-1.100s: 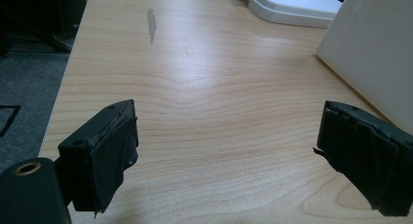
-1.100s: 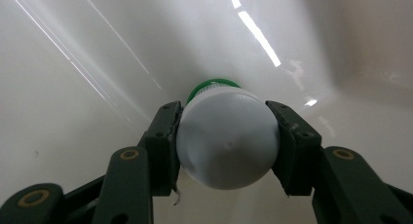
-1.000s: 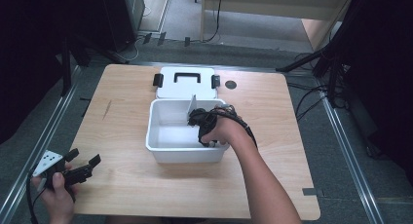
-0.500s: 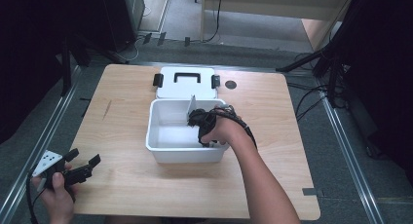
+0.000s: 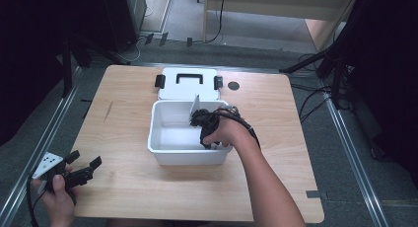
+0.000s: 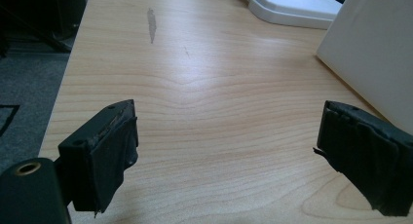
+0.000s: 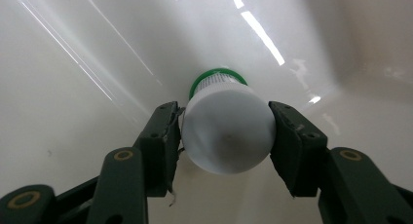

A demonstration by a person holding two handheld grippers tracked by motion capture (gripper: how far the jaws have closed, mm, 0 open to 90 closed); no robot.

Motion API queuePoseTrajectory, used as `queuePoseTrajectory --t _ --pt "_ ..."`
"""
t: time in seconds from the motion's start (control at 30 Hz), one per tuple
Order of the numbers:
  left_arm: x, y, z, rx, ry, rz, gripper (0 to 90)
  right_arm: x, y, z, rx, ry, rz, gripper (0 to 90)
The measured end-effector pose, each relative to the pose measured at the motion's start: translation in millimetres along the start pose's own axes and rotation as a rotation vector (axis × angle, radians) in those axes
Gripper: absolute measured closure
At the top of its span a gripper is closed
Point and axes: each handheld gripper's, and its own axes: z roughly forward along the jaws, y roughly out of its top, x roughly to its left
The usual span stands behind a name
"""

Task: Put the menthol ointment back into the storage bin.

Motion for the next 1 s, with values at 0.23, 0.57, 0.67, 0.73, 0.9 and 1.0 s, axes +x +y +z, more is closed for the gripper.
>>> queuePoseTrajectory --t 0.23,0.57,0.67,0.73,0.9,1.0 --pt "0.3 -0.1 -0.1 -0.004 -0.001 0.001 8.6 0.9 -4.1 -21.3 -0.059 -0.034 -0.007 38.0" --pt "-0.3 0.0 0.2 -0.005 0.004 -0.001 8.6 -1.1 -13.6 -55.3 -0.112 -0.024 0.002 30.6" --pt "-0.4 0.1 0.1 -0.002 0.004 0.001 8.6 -3.1 -19.7 -72.5 -0.136 -0.017 0.026 27.2" --pt "-0.3 0.1 0.1 -0.003 0.003 -0.001 8.6 -4.9 -23.8 -82.1 -0.147 -0.034 0.027 25.0" --pt "-0.4 0.1 0.2 -0.001 0.004 0.002 8.6 -12.0 -37.0 -102.0 -0.191 -0.045 0.066 18.5" --pt "-0.4 0.1 0.1 -0.001 0.004 0.001 8.6 -16.2 -46.3 -109.7 -0.204 -0.055 0.092 17.0"
